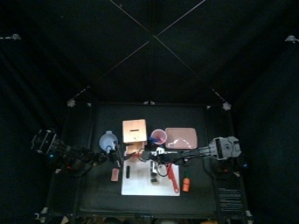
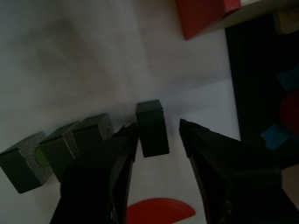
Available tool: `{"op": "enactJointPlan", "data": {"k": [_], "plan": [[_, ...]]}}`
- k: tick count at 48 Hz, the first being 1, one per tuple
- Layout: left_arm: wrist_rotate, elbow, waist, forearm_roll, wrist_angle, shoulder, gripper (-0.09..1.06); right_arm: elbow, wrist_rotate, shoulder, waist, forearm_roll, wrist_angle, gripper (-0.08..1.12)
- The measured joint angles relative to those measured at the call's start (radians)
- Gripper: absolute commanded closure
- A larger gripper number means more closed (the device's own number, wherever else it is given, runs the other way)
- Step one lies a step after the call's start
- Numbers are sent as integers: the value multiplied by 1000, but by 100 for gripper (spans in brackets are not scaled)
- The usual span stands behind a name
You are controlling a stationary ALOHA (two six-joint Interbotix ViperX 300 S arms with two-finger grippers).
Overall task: Place sushi on board then cut the sushi with the knife then place the pieces on the plate
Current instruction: Place the 4 sushi pieces on the plate
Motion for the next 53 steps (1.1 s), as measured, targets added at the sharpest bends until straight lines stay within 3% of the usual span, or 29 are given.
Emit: {"op": "enactJointPlan", "data": {"k": [10,23,32,41,53], "plan": [[-2,0,0,0,0,0,11,6,0,6,2,-3,-6,27],[-2,2,3,-6,0,0,11,12,5,6,2,3,-18,50],[-2,2,3,-9,0,0,11,43,20,-17,-2,5,-11,52],[0,9,3,-11,0,-2,11,173,71,-176,-46,28,-3,52],[0,9,5,-11,0,0,11,439,227,-502,-229,18,-64,52]]}}
